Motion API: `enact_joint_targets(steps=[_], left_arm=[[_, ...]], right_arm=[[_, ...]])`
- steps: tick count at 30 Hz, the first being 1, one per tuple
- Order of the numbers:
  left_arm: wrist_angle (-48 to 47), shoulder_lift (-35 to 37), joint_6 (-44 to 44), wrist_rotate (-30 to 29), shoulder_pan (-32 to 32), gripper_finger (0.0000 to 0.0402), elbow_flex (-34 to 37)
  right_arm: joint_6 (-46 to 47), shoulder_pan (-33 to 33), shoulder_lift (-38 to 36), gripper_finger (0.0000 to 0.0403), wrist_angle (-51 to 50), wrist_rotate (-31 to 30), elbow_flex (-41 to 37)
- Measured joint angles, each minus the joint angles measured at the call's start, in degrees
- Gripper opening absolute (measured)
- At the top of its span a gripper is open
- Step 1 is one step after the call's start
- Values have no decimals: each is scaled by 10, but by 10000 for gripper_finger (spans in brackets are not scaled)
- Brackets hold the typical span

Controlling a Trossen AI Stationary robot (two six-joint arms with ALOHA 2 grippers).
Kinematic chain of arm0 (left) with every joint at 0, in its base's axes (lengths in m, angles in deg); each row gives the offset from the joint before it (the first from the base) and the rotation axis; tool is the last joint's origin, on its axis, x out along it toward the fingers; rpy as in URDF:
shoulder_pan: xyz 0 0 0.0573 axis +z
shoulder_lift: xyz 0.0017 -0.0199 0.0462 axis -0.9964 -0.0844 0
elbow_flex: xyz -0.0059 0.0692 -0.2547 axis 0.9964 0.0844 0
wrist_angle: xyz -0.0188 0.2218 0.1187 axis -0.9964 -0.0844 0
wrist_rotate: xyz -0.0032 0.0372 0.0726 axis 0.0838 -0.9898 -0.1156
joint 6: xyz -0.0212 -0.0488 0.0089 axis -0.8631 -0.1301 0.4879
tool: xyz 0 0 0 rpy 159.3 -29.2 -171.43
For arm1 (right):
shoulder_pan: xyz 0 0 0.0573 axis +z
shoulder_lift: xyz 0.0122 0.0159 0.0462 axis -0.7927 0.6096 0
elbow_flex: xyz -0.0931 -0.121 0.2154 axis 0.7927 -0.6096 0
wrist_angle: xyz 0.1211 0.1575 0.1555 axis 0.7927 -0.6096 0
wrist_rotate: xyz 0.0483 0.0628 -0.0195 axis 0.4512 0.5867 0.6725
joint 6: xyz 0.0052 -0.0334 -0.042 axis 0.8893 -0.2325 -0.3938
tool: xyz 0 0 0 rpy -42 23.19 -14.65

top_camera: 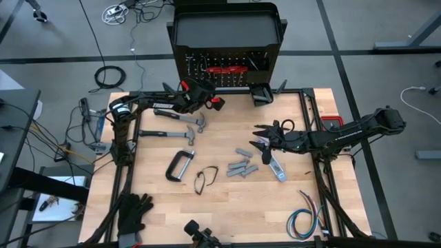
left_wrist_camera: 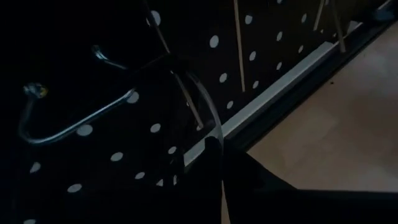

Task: Hang tools onto peg board
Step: Unhang the glasses

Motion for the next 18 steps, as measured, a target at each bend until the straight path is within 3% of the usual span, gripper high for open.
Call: enact_joint_targets(steps=[12,18], left_arm=[[-49,51,-11,-8,-12,0,0],[-60,53,-45,46,-1,0,0]], right_arm=[[8,1,0,220,4,0,0],[8,6,0,220,16,0,0]])
